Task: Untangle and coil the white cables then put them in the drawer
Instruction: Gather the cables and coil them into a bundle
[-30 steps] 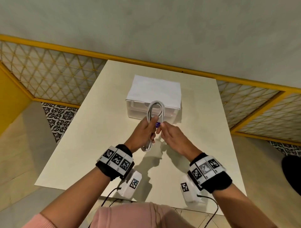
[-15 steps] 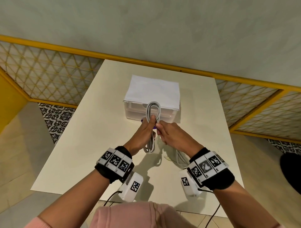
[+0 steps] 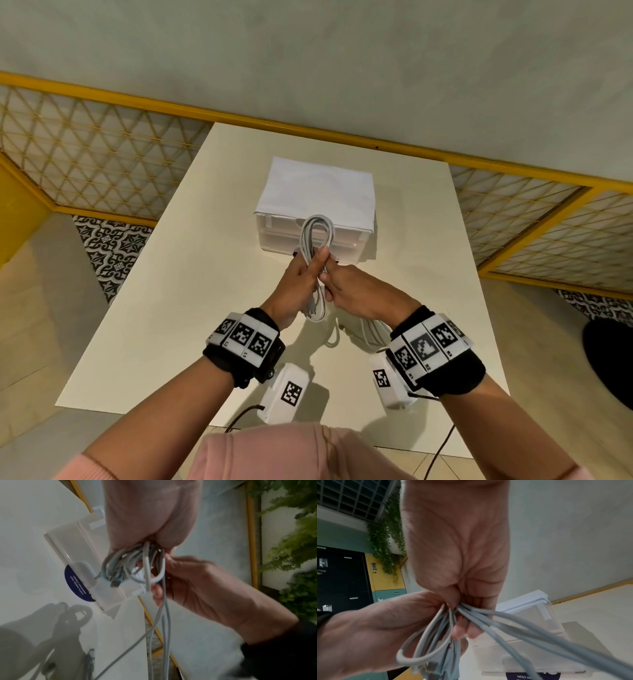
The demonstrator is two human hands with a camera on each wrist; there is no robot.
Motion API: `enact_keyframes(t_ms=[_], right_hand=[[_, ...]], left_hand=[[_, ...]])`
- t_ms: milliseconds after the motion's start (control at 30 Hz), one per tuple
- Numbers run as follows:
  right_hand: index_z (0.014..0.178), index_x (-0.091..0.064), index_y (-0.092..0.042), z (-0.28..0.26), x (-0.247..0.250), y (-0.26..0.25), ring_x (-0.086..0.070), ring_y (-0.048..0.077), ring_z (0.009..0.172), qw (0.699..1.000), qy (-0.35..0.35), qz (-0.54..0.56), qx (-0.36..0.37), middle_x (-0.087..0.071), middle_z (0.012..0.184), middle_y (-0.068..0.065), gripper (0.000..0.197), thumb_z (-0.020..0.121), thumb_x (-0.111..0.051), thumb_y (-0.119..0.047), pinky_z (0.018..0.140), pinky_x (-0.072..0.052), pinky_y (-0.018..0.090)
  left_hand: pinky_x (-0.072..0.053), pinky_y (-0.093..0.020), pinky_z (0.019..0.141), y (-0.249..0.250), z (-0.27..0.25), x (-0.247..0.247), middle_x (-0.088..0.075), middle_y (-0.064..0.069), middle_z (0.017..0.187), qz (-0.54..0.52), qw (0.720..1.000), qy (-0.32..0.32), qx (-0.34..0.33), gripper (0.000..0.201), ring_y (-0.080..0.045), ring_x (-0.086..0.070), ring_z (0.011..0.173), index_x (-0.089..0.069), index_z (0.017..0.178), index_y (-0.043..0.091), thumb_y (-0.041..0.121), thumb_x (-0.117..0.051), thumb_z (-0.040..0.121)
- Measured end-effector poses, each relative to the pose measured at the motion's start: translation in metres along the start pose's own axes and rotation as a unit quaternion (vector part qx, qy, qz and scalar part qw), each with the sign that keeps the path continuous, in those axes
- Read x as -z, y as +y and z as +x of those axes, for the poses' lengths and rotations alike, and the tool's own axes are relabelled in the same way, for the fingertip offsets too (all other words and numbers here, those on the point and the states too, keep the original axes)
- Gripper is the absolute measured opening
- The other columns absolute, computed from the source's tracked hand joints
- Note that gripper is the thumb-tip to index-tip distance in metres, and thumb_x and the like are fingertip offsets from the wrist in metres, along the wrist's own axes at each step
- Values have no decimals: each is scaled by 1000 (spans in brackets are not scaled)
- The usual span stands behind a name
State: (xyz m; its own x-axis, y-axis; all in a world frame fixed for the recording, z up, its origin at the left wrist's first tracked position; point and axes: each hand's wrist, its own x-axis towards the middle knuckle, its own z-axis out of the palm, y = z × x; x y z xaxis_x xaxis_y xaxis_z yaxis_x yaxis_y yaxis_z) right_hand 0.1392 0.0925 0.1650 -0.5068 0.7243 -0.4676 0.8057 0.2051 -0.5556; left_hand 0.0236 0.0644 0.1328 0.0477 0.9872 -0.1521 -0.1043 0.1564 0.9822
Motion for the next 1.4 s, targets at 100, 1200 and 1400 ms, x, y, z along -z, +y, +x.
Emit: enact_keyframes(t_ms=[100, 1200, 1400], right_hand=[[119, -50, -2, -1, 2, 0, -65, 33, 79, 999, 21, -26, 16, -68, 90, 21, 31, 100, -34, -21, 81, -53, 47], [89, -59, -8, -19, -30, 7, -58, 21, 49, 979, -71, 129, 139, -64, 62, 8, 43, 101, -31, -37, 66, -49, 30], [66, -49, -18, -25, -18, 42, -37, 5, 42, 969, -142, 177, 103, -42, 47, -12, 40, 99, -38, -39, 50, -35, 20]], left_hand=[[-45, -19, 42, -2, 0, -5, -57, -14, 56, -3, 999, 27, -18, 54, -15, -55, 43, -55, 81, -11, 33, -33, 102], [-44, -21, 43, 22, 22, 16, -43, 7, 57, -303, 940, 154, -26, 27, -5, -40, 40, -40, 79, 16, 28, -37, 102], [-26, -16, 37, 35, 19, 35, -35, 11, 51, -213, 976, 50, -15, 39, -3, -27, 38, -34, 65, 18, 29, -37, 102]])
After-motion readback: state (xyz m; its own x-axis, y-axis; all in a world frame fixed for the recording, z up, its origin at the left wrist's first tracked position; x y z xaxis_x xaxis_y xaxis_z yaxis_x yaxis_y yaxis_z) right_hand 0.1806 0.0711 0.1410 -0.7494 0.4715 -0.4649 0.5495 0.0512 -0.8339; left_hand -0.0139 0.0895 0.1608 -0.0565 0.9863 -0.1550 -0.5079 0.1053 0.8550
